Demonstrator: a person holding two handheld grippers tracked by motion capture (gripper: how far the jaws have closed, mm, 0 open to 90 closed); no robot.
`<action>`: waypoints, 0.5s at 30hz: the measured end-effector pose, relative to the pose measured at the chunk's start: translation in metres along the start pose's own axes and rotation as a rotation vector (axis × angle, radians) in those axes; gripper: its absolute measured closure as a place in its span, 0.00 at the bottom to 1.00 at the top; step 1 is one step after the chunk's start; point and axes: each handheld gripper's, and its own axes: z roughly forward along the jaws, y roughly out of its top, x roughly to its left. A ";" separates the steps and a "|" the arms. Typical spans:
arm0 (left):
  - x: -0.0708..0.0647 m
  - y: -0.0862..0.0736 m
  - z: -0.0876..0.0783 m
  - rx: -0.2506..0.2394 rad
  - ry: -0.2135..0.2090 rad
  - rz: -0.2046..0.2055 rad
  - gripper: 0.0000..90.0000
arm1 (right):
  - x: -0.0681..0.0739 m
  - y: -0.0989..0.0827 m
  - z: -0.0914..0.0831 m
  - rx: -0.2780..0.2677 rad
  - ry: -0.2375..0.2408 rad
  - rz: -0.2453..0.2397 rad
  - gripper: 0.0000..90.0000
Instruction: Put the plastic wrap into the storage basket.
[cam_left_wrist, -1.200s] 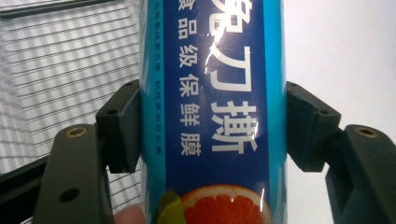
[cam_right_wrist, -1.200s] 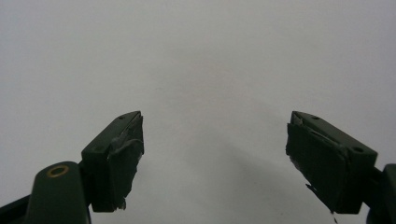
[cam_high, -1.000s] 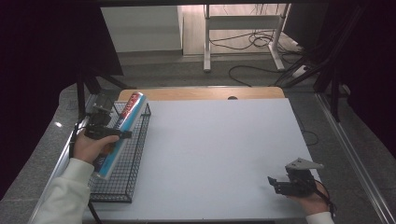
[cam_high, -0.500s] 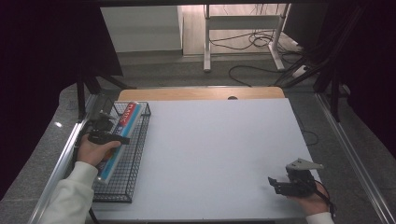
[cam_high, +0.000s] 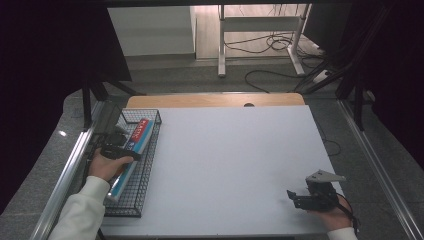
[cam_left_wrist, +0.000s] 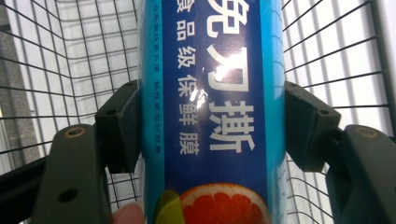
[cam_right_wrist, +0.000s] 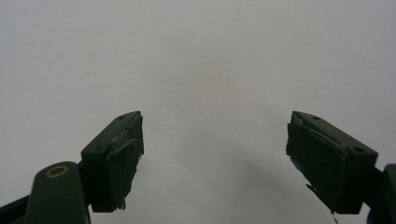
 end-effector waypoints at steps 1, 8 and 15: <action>-0.001 0.000 0.001 -0.018 -0.007 -0.026 0.31 | 0.000 0.000 0.000 0.002 0.001 -0.001 0.22; -0.013 0.003 -0.045 -0.195 -0.041 -0.001 0.19 | 0.001 0.000 0.000 0.003 0.001 -0.001 0.22; -0.029 -0.006 -0.064 -0.326 -0.134 0.116 0.13 | 0.002 0.001 -0.001 -0.026 -0.008 -0.010 0.22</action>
